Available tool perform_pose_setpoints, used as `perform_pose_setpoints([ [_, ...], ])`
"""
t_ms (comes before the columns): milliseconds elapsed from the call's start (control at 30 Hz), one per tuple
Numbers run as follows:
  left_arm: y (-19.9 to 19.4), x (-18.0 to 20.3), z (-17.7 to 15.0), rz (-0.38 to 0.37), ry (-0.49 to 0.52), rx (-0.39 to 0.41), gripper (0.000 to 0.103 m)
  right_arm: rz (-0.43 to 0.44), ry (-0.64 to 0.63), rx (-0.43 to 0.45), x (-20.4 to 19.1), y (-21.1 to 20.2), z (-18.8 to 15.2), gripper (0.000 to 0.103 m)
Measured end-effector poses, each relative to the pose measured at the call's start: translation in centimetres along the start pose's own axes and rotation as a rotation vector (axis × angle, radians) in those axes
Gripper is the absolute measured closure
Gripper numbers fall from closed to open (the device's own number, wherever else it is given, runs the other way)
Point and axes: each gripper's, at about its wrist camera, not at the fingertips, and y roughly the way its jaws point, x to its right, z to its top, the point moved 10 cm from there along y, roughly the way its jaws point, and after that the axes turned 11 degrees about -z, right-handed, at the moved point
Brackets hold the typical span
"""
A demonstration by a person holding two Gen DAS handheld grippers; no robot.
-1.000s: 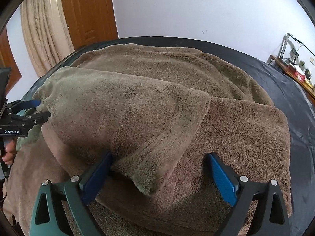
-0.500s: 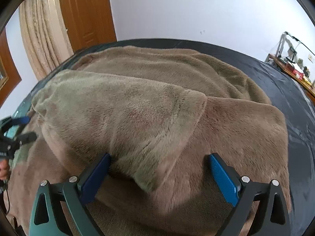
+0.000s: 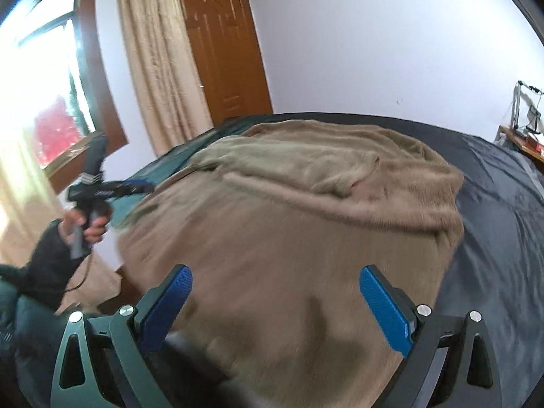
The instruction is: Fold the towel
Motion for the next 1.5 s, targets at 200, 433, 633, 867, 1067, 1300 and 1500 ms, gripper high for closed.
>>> perform_pose_setpoints([
  [200, -4.4, 0.5, -4.1, -0.044, 0.070, -0.011, 0.000, 0.007, 0.048, -0.125, -1.6, -1.9, -7.6, 0.003],
  [433, -8.6, 2.0, -9.7, -0.134, 0.178, -0.024, 0.000, -0.044, 0.192, -0.257, 0.6, 0.8, -13.1, 0.003],
  [633, -5.9, 1.5, -12.5, -0.156, 0.199, -0.083, 0.000, -0.042, 0.267, -0.255, 2.2, 3.6, -13.7, 0.003],
  [867, -1.3, 0.5, -13.0, -0.262, 0.144, -0.139, 0.000, 0.017, 0.224, -0.146, 1.1, 4.4, -11.2, 0.003],
  [1067, 1.1, 1.7, -12.1, -0.348, 0.143, -0.148, 0.001, 0.089, 0.187, -0.126, -0.3, 5.6, -10.7, 0.003],
  [1300, 2.7, 2.6, -12.8, -0.357, 0.161, -0.182, 0.018, 0.118, 0.147, -0.148, -1.8, 6.5, -11.1, 0.003],
  [1500, 2.5, 2.0, -13.4, -0.353, 0.130, -0.191, 0.050, 0.113, 0.123, -0.181, -2.6, 7.1, -11.9, 0.045],
])
